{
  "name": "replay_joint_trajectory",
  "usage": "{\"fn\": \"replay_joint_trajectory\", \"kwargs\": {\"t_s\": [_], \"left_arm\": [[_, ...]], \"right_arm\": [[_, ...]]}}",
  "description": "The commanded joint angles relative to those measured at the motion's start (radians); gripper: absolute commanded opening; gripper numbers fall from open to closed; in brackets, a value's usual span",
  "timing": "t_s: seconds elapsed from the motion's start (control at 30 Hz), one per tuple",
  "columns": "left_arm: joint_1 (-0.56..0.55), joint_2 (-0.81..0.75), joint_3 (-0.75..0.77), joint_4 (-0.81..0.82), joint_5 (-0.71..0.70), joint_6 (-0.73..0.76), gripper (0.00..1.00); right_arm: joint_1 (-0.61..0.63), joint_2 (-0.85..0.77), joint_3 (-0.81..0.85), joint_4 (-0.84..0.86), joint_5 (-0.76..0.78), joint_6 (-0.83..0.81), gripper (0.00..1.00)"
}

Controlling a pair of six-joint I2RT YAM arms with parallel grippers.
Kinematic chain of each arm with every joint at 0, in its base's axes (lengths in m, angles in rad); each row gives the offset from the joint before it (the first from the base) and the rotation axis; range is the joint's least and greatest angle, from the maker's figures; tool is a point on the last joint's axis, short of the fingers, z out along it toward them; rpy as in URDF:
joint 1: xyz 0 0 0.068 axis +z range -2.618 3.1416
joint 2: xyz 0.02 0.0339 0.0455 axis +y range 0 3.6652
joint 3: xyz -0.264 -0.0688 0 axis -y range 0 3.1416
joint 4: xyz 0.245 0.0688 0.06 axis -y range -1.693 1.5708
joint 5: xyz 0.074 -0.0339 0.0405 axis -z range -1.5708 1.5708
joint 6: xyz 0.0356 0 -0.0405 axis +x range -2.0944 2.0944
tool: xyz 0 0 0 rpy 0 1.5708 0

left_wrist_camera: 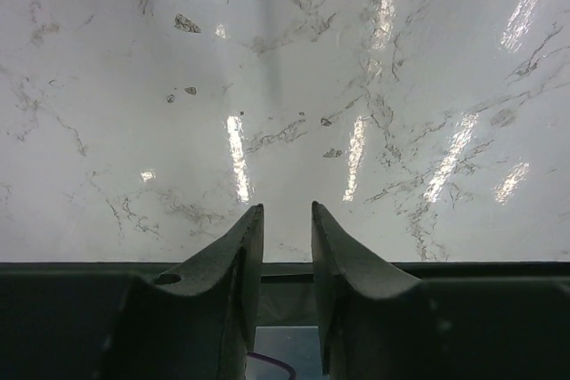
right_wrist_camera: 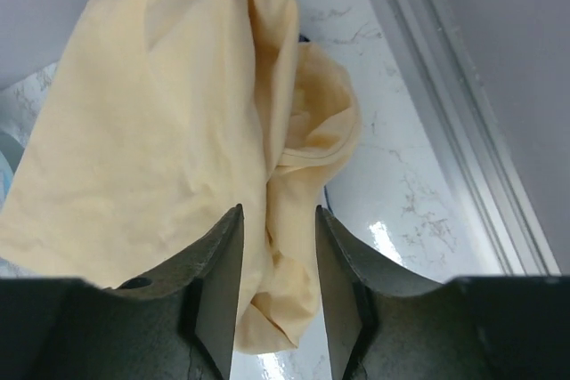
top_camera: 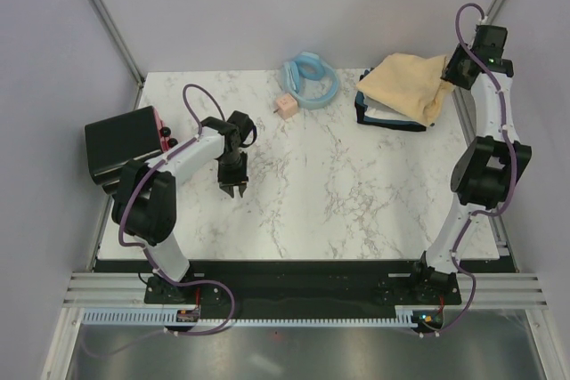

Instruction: Fold and stack the t-shirts

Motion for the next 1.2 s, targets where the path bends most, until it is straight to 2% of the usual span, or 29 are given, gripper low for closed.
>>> {"fn": "replay_joint_trajectory", "kwargs": {"t_s": [0.0, 0.1, 0.23, 0.37, 0.5, 0.6, 0.73, 0.77, 0.87, 1.0, 1.17], "left_arm": [[0.003, -0.014, 0.040, -0.014, 0.012, 0.027, 0.35], [0.005, -0.021, 0.038, -0.014, 0.012, 0.025, 0.35], [0.005, -0.036, 0.028, -0.010, 0.044, 0.010, 0.35], [0.005, -0.047, 0.014, 0.010, 0.076, -0.001, 0.35], [0.005, -0.057, -0.018, 0.021, 0.086, 0.002, 0.35], [0.005, -0.062, -0.041, 0.029, 0.084, 0.010, 0.35], [0.003, -0.065, -0.052, 0.029, 0.084, 0.013, 0.34], [0.005, -0.071, -0.052, 0.029, 0.083, 0.012, 0.34], [0.003, -0.076, -0.049, 0.029, 0.090, 0.010, 0.34], [0.005, -0.068, -0.037, 0.027, 0.093, 0.016, 0.34], [0.005, -0.050, -0.008, 0.024, 0.104, 0.021, 0.34]], "right_arm": [[-0.008, -0.110, 0.019, 0.060, 0.103, 0.001, 0.42], [-0.008, -0.149, 0.016, 0.094, 0.080, 0.017, 0.37], [-0.003, -0.154, 0.038, 0.157, -0.046, 0.079, 0.33], [0.020, -0.043, 0.110, 0.157, -0.096, 0.110, 0.31], [0.061, 0.053, 0.101, 0.196, -0.109, 0.131, 0.30], [0.080, 0.116, 0.043, 0.296, -0.109, 0.157, 0.28], [0.083, 0.175, 0.036, 0.260, -0.077, 0.172, 0.21], [0.083, 0.160, -0.017, 0.259, -0.054, 0.166, 0.20], [0.086, 0.106, -0.124, 0.269, 0.037, 0.140, 0.19], [0.086, 0.080, -0.157, 0.232, 0.098, 0.120, 0.19], [0.086, 0.087, -0.162, 0.209, 0.056, 0.114, 0.22]]}}
